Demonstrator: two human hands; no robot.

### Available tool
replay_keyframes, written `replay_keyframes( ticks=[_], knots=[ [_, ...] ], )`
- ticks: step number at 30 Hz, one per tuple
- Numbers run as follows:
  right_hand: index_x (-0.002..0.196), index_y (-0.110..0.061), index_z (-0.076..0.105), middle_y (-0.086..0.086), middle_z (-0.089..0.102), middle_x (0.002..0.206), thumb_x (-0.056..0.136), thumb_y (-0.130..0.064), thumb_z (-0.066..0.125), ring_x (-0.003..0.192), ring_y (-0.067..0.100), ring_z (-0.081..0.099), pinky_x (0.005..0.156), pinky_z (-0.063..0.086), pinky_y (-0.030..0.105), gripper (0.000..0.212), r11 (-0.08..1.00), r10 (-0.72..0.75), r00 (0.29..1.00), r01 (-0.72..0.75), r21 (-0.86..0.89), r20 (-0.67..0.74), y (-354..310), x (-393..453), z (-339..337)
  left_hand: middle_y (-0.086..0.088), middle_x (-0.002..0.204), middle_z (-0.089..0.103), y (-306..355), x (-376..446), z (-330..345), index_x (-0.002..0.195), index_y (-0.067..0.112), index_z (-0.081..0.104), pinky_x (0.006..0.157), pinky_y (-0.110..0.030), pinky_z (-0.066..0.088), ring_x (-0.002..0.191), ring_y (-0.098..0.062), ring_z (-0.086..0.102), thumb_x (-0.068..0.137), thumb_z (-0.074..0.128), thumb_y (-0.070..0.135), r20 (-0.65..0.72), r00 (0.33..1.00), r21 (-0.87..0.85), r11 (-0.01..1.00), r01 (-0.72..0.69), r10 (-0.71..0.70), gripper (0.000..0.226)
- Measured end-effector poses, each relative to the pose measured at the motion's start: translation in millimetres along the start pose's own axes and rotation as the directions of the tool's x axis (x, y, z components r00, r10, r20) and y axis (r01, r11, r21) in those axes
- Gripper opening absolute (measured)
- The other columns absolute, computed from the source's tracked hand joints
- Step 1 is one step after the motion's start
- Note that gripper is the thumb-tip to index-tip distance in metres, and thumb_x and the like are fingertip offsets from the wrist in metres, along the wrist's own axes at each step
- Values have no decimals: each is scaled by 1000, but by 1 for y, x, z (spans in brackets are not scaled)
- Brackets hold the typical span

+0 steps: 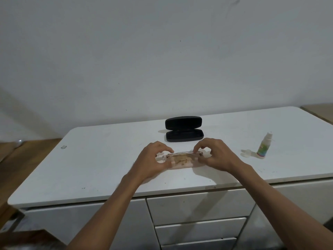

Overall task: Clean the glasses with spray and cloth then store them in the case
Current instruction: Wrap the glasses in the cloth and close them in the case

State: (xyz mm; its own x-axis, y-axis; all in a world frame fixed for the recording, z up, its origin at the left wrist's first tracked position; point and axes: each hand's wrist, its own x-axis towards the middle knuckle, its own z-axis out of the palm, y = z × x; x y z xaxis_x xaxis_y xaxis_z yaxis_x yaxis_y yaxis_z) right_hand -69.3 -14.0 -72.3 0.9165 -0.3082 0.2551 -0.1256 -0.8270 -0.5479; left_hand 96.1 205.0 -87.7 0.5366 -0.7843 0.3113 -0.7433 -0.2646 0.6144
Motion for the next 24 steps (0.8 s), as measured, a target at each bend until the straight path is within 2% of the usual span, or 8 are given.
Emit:
replay_keyframes(
  ticks=[3,7,11,16,20,24],
  knots=[
    [103,-32,74,-13,70,106,77,-38,82,100,10,61,84,48,28,28,999,-4,1000,5,-52,27,1,-4,1,22,113,64,-1,-4,0,109,40,72,86,-31,52,107,-4,57,70,83,50,59,998,77,997,-27,22,42],
    [113,-31,71,-14,72,107,73,-47,85,97,10,63,84,51,31,45,998,-20,999,22,-54,30,4,-7,5,22,113,69,-2,-8,2,117,39,71,86,-38,57,105,-5,58,71,86,45,43,999,64,998,1,-4,48],
    [116,-32,71,-15,72,110,74,-48,83,98,10,63,86,53,36,47,998,-19,999,21,-61,34,4,-9,6,21,113,70,-1,-9,1,121,42,70,85,-35,58,102,-4,60,75,85,44,35,999,52,999,17,-19,48],
    [114,-37,69,-16,74,104,70,-48,85,95,8,66,84,56,35,48,1000,6,998,-4,-29,63,6,-9,6,16,113,72,1,-8,-1,123,41,67,87,-34,58,101,-8,62,77,85,41,71,996,39,998,50,-53,50],
    [114,-37,69,-12,74,102,70,-47,87,94,9,67,82,55,31,49,1000,15,998,-14,-20,59,7,-7,7,15,110,73,2,-5,-1,118,40,69,82,-34,58,97,-6,64,77,86,39,84,995,25,998,57,-59,45],
    [116,-34,70,-12,74,101,72,-45,84,91,8,66,76,52,24,48,999,6,999,-4,-32,53,7,-6,9,14,110,72,0,-5,2,116,36,72,79,-25,57,94,-4,65,77,86,40,62,996,5,998,59,-59,42]
  ],
)
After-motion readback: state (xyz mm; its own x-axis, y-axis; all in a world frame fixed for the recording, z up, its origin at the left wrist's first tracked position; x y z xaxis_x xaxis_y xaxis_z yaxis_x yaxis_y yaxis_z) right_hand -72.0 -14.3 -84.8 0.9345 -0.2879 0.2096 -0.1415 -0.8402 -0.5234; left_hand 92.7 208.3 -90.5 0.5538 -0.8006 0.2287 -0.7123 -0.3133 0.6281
